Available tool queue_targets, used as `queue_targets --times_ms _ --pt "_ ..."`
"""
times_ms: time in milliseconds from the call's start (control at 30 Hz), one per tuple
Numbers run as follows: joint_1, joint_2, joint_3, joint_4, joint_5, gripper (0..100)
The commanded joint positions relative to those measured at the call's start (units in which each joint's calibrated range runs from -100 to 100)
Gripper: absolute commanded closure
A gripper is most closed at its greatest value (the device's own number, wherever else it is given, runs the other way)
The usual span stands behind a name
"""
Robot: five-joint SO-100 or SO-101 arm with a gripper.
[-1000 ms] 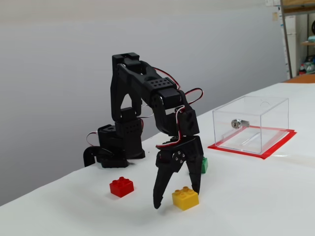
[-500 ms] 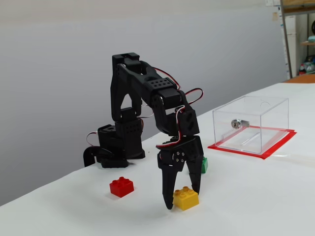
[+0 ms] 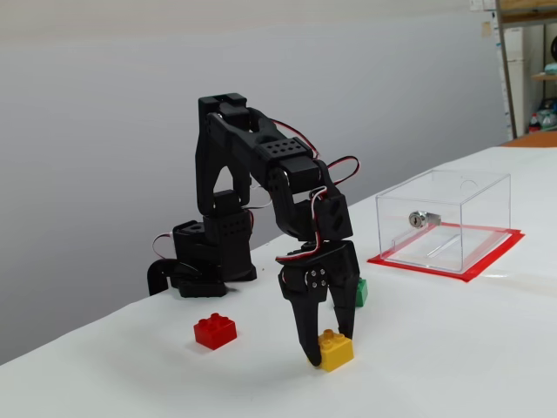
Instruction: Pick the yellow lego brick and place it into the transparent box
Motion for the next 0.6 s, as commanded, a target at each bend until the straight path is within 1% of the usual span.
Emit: queue_targets --times_ms 0,167,267,433,567 --pt "-0.55 -1.81 -2.06 0.5 -0.04 84" --pt "-3.06 -9.2 -2.06 0.58 -0.04 84" --pt "-7.2 -17.34 -2.06 0.58 0.12 84" --pt "-18.51 -31.0 -2.06 2.67 0.02 84" --pt "-31.75 -38.98 -1.97 2.67 0.12 85"
